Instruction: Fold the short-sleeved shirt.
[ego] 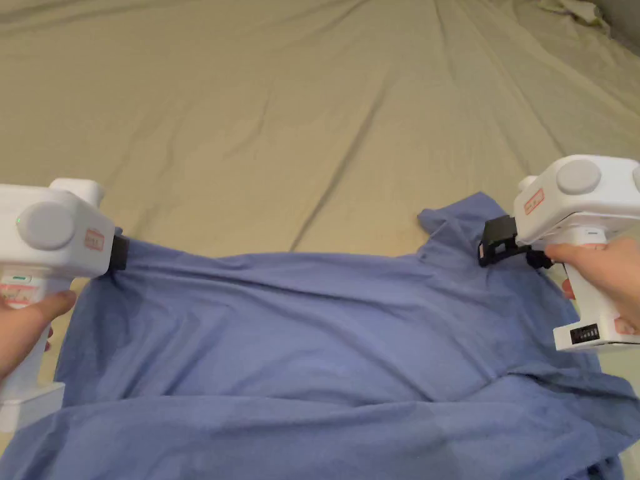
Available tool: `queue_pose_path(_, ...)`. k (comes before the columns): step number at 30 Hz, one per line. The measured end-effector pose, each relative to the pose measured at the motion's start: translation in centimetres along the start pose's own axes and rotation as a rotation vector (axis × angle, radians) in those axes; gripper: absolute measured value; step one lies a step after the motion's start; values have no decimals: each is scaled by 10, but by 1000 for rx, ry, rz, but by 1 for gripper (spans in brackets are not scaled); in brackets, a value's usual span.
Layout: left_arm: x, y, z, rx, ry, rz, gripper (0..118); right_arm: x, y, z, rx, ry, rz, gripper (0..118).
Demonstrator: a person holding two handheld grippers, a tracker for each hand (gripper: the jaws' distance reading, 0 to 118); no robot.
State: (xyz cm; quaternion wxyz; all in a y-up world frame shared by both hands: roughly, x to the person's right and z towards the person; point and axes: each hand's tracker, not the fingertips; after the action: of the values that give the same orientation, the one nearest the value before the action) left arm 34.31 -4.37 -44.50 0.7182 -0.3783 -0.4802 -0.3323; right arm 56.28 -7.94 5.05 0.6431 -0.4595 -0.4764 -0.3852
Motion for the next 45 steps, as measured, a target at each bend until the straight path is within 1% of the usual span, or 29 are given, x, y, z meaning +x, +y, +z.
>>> queue_pose_path(1,0,0,0,1,1,1,3,-3,0,3,0,-3,35,4)
queue_pose_path(2,0,-1,2,5,0,8,3,-7,-2,5,27,10,74,4)
queue_pose_path(3,-1,0,4,9,-8,16,3,-9,-6,10,52,-9,69,4)
queue_pose_path(4,0,1,8,13,-7,16,3,-10,-9,13,42,-13,78,4)
queue_pose_path(5,0,1,12,18,-5,8,3,-13,-12,15,47,-8,114,4)
queue_pose_path(6,0,0,16,24,0,-2,3,-15,-16,20,60,-14,132,4)
queue_pose_path(9,-3,0,34,46,1,-21,3,-15,-23,42,111,13,132,4)
queue_pose_path(13,-10,-13,70,110,-7,-25,3,-7,-42,91,234,55,141,4)
queue_pose_path(16,-7,-42,106,155,25,-57,3,1,-79,126,308,91,151,4)
queue_pose_path(19,-7,-87,133,159,52,-73,3,16,-125,146,328,112,148,4)
queue_pose_path(24,-7,-169,148,86,63,-89,3,37,-212,150,305,138,124,4)
queue_pose_path(26,-10,-192,138,20,53,-89,3,44,-236,141,263,163,98,4)
queue_pose_path(28,-12,-206,125,-34,38,-73,3,42,-257,130,230,148,87,4)
queue_pose_path(30,-8,-215,115,-56,49,-73,3,43,-266,114,180,149,66,4)
queue_pose_path(32,-6,-222,107,-92,39,-81,3,37,-274,106,139,146,80,4)
queue_pose_path(34,-2,-226,106,-106,37,-94,3,36,-274,100,123,147,76,4)
queue_pose_path(35,-4,-228,104,-114,32,-95,7,36,-272,100,123,152,71,4)
queue_pose_path(36,-7,-230,103,-117,24,-87,27,35,-271,103,125,152,69,13)
queue_pose_path(37,-10,-231,104,-110,18,-68,78,32,-269,106,127,150,68,58)
queue_pose_path(38,-9,-230,111,-99,37,-48,100,27,-268,111,130,143,73,102)
queue_pose_path(39,-13,-231,115,-90,62,-48,100,23,-269,120,143,99,103,118)
queue_pose_path(40,-17,-233,125,-71,72,-51,100,17,-270,127,144,55,148,118)
queue_pose_path(41,-22,-234,141,-17,71,-35,100,9,-276,138,179,22,192,118)
queue_pose_path(42,-23,-235,158,21,83,-9,100,1,-281,157,262,-15,224,118)
queue_pose_path(43,-26,-237,175,66,102,23,100,-8,-286,167,274,-25,244,118)
queue_pose_path(45,-29,-241,209,160,140,93,101,-23,-294,187,299,-14,243,118)
